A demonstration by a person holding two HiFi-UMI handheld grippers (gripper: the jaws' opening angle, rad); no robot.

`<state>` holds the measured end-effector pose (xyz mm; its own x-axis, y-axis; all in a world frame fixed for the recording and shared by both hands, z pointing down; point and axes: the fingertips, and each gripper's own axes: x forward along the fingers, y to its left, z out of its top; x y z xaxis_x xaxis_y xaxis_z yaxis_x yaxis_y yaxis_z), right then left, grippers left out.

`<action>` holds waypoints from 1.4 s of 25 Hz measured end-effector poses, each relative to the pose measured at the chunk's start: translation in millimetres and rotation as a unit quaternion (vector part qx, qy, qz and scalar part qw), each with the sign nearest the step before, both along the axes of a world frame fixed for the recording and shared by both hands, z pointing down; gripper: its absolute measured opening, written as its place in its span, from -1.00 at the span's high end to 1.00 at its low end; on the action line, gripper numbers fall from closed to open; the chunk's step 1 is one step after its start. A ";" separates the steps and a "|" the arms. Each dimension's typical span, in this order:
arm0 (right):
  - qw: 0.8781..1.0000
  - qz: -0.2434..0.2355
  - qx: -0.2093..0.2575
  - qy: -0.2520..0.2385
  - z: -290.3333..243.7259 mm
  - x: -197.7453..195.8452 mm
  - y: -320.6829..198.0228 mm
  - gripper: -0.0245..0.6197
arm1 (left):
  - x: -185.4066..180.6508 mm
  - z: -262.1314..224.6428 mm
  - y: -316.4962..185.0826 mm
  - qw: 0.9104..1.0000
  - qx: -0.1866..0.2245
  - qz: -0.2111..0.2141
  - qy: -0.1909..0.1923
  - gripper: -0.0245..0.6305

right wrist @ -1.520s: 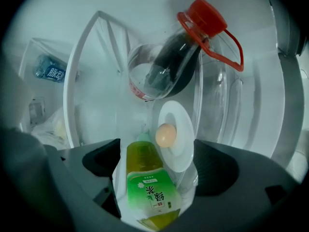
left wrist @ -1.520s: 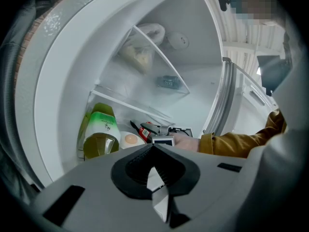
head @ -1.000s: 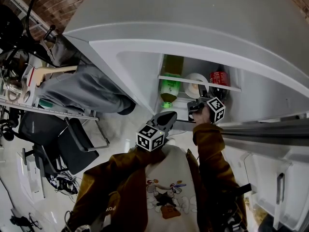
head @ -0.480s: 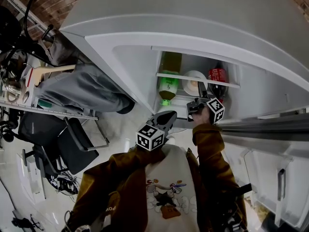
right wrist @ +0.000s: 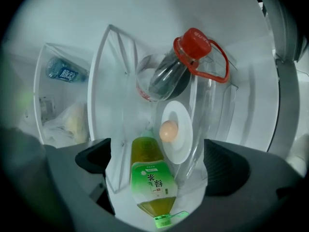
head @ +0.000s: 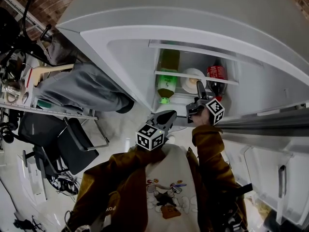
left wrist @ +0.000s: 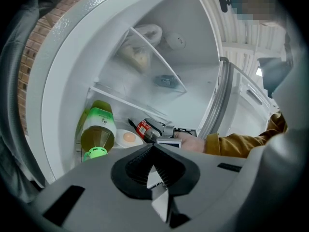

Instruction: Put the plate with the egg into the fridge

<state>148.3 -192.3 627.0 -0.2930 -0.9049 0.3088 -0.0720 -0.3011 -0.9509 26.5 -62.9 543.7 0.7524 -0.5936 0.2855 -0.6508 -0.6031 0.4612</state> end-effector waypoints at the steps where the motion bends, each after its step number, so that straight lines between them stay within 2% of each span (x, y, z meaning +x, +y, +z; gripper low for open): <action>1: 1.000 -0.002 0.005 0.002 -1.8 0.1 1.7 -0.88 | 0.3 0.5 0.9 1.000 -0.001 0.000 0.000 0.91; 7: 1.000 -0.019 0.020 0.011 -5.2 0.1 12.5 -0.87 | 1.8 3.3 3.7 1.000 -0.007 0.001 0.002 0.91; 8: 1.000 -0.018 0.021 0.010 -4.3 0.9 14.6 -0.81 | 2.2 3.8 4.5 1.000 -0.008 0.001 0.002 0.91; 10: 1.000 -0.008 0.016 0.008 0.3 4.8 19.9 -0.55 | 2.8 4.5 5.9 1.000 -0.009 0.002 0.002 0.91; 16: 0.999 0.018 0.020 -0.017 6.9 10.3 26.2 -0.19 | 2.3 6.1 7.2 1.000 -0.012 0.003 0.003 0.91; 20: 1.000 0.027 0.004 -0.007 14.6 13.1 30.3 0.11 | 2.4 5.6 6.9 1.000 -0.010 0.004 0.003 0.91; 24: 0.999 0.028 -0.027 0.010 27.8 15.1 34.5 0.69 | 0.8 4.7 4.4 1.000 -0.010 0.003 0.002 0.91; 25: 0.999 0.025 -0.025 0.010 28.6 14.1 33.1 0.76 | 0.2 4.5 3.7 1.000 -0.009 0.002 0.002 0.91; 29: 1.000 0.017 0.002 -0.015 25.6 8.5 21.0 0.76 | -4.0 4.3 -0.6 1.000 -0.008 -0.005 0.001 0.91; 33: 0.999 0.020 -0.015 -0.027 35.7 7.1 20.7 0.75 | -7.9 4.2 -2.8 1.000 -0.008 -0.011 -0.001 0.91; 35: 0.999 0.013 -0.020 -0.029 39.5 4.1 20.9 0.64 | -9.3 4.6 -3.9 1.000 -0.008 -0.011 -0.002 0.91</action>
